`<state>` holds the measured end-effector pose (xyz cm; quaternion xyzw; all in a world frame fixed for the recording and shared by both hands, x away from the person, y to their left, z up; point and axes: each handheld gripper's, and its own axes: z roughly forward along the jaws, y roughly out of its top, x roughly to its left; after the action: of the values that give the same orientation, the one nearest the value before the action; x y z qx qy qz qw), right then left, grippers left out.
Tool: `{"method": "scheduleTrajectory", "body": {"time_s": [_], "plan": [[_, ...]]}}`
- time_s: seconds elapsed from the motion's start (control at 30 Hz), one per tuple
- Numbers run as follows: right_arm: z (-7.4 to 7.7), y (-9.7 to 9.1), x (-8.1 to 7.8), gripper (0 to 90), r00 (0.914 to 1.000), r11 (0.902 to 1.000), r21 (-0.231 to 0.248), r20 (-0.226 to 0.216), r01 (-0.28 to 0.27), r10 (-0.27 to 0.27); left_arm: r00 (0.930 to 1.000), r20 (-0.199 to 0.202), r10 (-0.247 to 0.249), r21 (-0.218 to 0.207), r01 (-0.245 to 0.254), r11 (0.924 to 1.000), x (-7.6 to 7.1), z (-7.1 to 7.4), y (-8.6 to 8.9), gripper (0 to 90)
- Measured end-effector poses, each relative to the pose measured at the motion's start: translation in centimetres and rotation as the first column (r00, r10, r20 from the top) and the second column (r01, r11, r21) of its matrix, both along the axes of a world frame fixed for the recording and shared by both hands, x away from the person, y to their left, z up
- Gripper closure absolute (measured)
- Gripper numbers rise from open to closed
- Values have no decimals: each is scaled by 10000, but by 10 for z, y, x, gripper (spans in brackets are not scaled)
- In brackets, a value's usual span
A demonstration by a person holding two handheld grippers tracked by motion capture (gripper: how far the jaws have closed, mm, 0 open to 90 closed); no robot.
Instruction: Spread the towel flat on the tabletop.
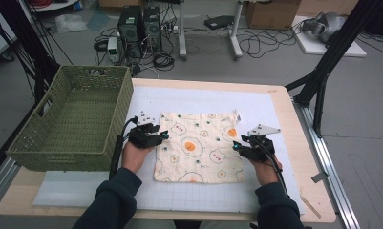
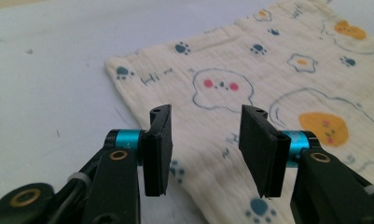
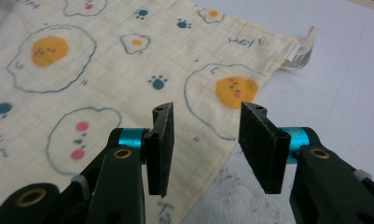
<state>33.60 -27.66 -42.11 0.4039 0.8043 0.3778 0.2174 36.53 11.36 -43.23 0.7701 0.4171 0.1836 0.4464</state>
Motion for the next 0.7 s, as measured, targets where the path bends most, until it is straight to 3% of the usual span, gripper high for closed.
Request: {"method": "scheduleTrajectory", "body": {"time_s": [0.07, 0.17, 0.27, 0.37, 0.63, 0.7], "plan": [[-1, 1, -6, 540, 9996, 9996, -46, 25, -281, 282, 9999, -66, -147, -49, 146, 9999, -9, -4, 1, 560], [-2, 3, -17, 534, 9982, 9980, -215, 46, -594, 595, 9978, -52, -658, 217, 659, 9976, -22, -8, 0, 610], [-3, 4, -24, 533, 9959, 9960, -18, -121, -892, 892, 9948, -110, -1009, 490, 1014, 9936, -32, -11, -1, 622], [-4, 7, -28, 557, 9928, 9931, 62, -246, -1169, 1170, 9939, -178, -1089, 840, 1101, 9904, -38, -17, -1, 597], [-21, 18, -32, 695, 9783, 9843, -287, -1189, -1741, 1696, 9930, -319, -1135, 860, 1158, 9895, -45, -19, -2, 586], [-21, 17, -32, 727, 9757, 9838, -93, -1305, -1790, 1763, 9924, -280, -1199, 1005, 1221, 9874, -47, -18, -3, 604]]}}
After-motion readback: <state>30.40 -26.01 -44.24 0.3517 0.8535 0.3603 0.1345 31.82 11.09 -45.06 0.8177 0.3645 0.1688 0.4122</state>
